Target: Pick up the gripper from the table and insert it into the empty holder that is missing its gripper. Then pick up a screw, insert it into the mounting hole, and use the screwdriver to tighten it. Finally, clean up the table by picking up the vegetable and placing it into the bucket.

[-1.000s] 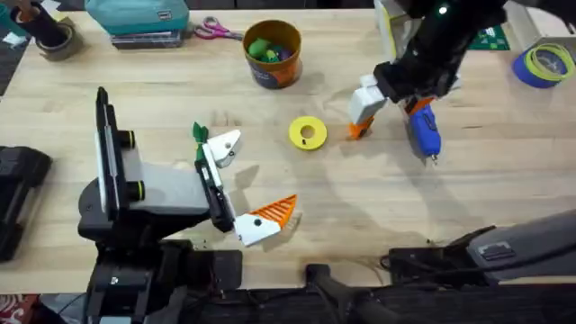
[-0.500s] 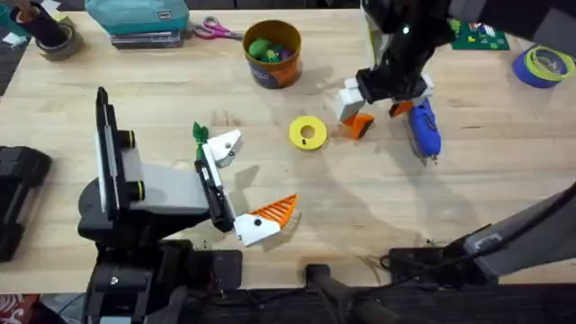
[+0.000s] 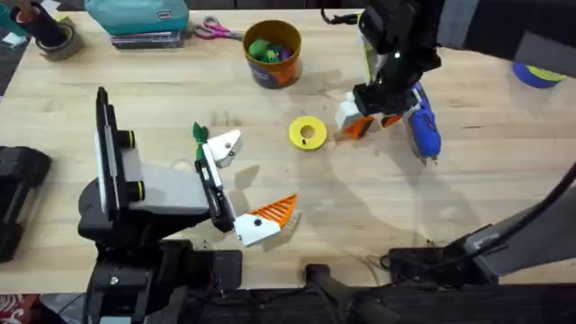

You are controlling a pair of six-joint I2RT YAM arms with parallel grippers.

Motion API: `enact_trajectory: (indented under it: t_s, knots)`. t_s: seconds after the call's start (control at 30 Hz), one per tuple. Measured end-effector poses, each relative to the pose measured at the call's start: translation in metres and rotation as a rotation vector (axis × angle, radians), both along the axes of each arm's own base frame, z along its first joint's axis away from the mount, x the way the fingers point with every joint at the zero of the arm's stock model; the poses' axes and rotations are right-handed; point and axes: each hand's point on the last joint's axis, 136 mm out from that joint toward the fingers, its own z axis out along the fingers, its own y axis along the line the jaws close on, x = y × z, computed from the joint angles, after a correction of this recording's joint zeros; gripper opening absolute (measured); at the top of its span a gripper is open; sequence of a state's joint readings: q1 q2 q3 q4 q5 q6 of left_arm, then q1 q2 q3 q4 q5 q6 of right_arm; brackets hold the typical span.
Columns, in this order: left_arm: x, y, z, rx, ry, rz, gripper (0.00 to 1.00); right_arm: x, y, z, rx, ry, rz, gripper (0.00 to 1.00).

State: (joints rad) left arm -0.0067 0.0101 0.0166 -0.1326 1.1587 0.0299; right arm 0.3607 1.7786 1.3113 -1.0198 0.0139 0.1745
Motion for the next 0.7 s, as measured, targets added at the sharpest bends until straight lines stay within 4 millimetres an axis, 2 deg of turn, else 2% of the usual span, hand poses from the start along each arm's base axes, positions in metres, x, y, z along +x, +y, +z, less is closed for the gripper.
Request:
enact_trajectory:
  t_s: [0.13,0.3,0.37,0.5,0.57,0.7]
  knots:
    - [0.0000,0.0000,0.0000,0.000,0.000,0.000,0.986,0.0007,-0.0004,0.0000,0.001,-0.002,0.001,0.640]
    - [0.0000,0.0000,0.0000,0.000,0.000,0.000,0.986,0.0011,-0.0010,0.0003,0.001,-0.004,-0.002,0.564]
    - [0.0000,0.0000,0.0000,0.000,0.000,0.000,0.986,0.0011,-0.0010,0.0003,0.001,-0.004,-0.001,0.478]
    - [0.0000,0.0000,0.0000,0.000,0.000,0.000,0.986,0.0013,-0.0007,0.0026,0.005,-0.010,-0.002,0.048]
    - [0.0000,0.0000,0.0000,0.000,0.000,0.000,0.986,0.0016,-0.0008,0.0039,0.006,-0.015,-0.001,0.012]
    - [0.0000,0.0000,0.0000,0.000,0.000,0.000,0.986,0.0017,-0.0006,0.0054,0.007,-0.019,-0.001,0.011]
